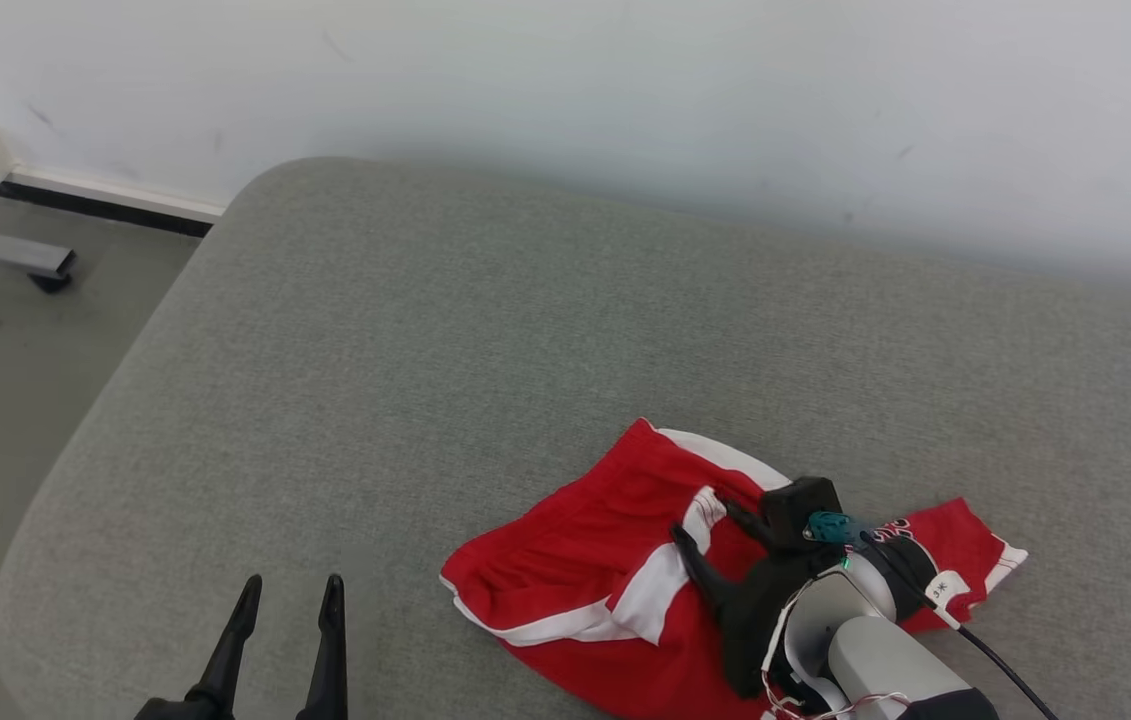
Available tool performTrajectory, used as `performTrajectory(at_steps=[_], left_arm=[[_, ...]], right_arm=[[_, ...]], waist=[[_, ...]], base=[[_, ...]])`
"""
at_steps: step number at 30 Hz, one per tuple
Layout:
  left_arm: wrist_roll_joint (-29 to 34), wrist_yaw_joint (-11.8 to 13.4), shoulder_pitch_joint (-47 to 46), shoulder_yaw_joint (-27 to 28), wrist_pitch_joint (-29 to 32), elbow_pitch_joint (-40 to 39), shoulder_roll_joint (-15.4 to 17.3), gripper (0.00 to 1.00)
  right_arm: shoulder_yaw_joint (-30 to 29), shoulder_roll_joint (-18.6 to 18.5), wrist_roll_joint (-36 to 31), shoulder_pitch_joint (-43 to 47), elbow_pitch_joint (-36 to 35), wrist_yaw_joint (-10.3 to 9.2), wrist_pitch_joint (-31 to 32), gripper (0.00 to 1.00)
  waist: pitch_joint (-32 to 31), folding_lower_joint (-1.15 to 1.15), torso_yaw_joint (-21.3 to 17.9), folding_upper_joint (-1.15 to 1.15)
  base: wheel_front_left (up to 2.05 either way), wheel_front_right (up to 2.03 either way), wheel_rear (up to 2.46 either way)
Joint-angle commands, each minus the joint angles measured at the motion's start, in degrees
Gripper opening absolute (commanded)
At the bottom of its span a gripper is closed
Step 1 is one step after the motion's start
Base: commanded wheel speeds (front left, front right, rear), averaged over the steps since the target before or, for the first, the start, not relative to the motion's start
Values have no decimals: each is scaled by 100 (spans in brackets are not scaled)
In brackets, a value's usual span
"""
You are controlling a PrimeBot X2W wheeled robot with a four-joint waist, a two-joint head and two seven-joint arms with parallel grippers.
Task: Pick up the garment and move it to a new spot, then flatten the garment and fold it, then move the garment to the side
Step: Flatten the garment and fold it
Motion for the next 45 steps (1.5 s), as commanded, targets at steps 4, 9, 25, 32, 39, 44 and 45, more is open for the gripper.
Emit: performTrajectory(at_steps=[4,9,25,32,39,44,45], left_arm=[[-5,5,-37,-8,-17,22,-15,100],[-7,5,18,85,-17,5,-33,100],[17,5,100,184,-17,88,-69,100],[5,5,120,229,-17,75,-104,100],[16,5,112,243,-17,54,-126,100],[33,5,41,270,-17,44,-111,100],[40,5,32,275,-17,42,-103,100]], right_arm=[[9,17,33,-175,380,-17,-35,0],[-64,39,73,-326,615,-17,-455,0],[-741,-393,-450,-154,-847,-17,-1377,0],[-1482,-485,-680,1095,-2298,-17,-1374,0],[-2080,-173,-614,2560,-3357,-17,-1348,0],[-2185,2,-587,3075,-3536,-16,-1309,20],[-2167,25,-595,3167,-3544,-17,-1305,52]], waist=[[34,-1,139,0],[42,-1,59,0],[-128,-1,-818,0],[-116,-1,-1115,0],[-39,-1,-1374,0],[-13,-1,-1486,0],[-13,-1,-1509,0]], base=[[0,0,0],[0,0,0],[0,0,0],[0,0,0],[0,0,0],[0,0,0],[0,0,0]])
